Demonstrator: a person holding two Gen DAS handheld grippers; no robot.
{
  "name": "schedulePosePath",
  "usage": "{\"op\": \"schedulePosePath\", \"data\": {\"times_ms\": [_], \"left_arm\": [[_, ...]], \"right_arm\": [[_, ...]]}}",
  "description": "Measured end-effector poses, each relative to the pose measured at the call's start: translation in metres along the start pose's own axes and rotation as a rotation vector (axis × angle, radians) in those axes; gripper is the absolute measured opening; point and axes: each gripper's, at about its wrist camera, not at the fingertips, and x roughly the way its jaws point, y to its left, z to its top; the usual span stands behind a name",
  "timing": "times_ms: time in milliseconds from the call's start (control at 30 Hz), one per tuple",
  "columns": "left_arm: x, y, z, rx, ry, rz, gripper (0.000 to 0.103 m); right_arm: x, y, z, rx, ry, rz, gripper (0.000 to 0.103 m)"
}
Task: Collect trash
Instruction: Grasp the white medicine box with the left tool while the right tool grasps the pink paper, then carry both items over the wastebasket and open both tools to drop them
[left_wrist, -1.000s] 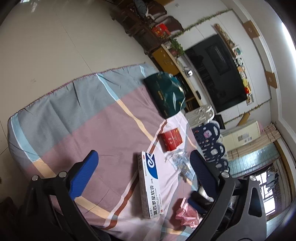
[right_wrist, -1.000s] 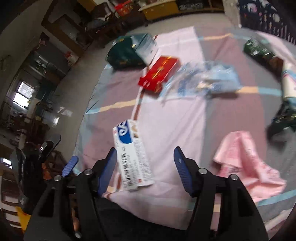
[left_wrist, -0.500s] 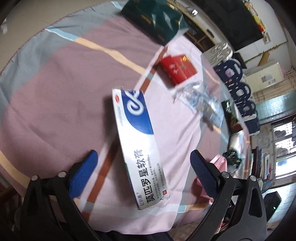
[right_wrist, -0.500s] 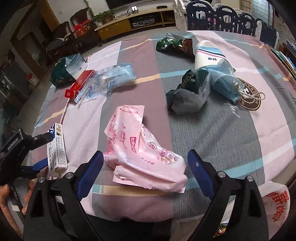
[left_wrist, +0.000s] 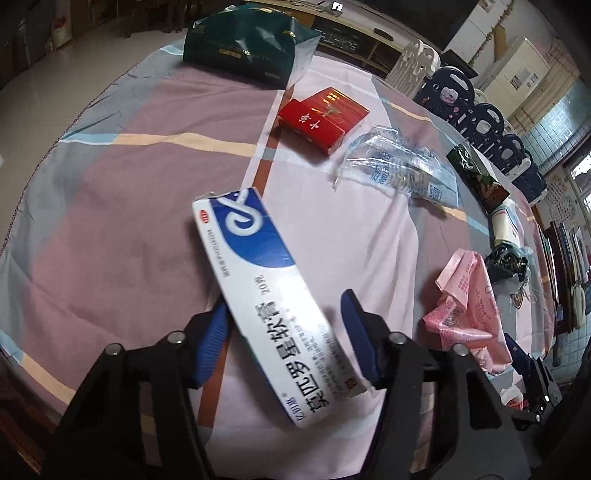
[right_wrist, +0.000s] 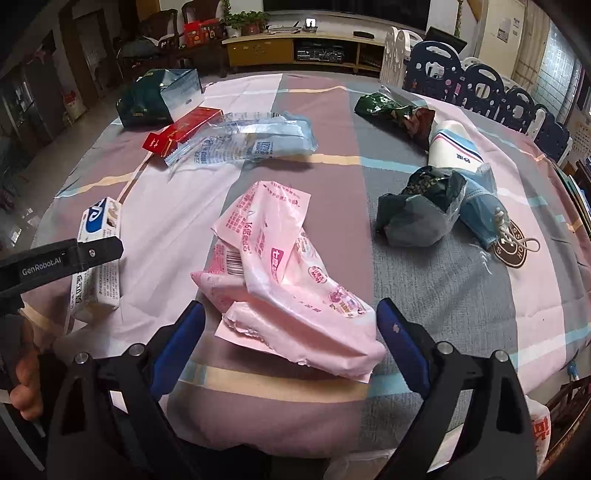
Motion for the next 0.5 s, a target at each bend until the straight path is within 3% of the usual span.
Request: {"op": "schedulePosePath", "data": {"times_ms": [67, 167, 200, 300, 500], "left_arm": [[-0.003, -0.002, 0.0, 0.019, -0.018, -0.017, 0.046], [-0.013, -0.007, -0.002, 0.06, -0.074, -0.012, 0.039], [-0.017, -0.01, -0.003, 0.079, -0.09, -0.007, 0.038], [-0.023, -0.017, -0.007, 0.126, -0.128, 0.014, 0.036], [-0.037, -0.009, -0.006, 0.1, -0.177, -0.066, 0.036]], "right_arm": [[-0.001, 0.002, -0.001, -0.001, -0.005, 0.0, 0.072], [-0.005, 0.002, -0.003, -0.001, -0.01, 0.013, 0.037], [-0.006, 0.001, -0.004, 0.009, -0.004, 0.026, 0.032], [-0.012, -0.003, -0.008, 0.045, -0.015, 0.046, 0.027], [-0.038, -0.016, -0.017, 0.132, -0.066, 0.097, 0.024]]}}
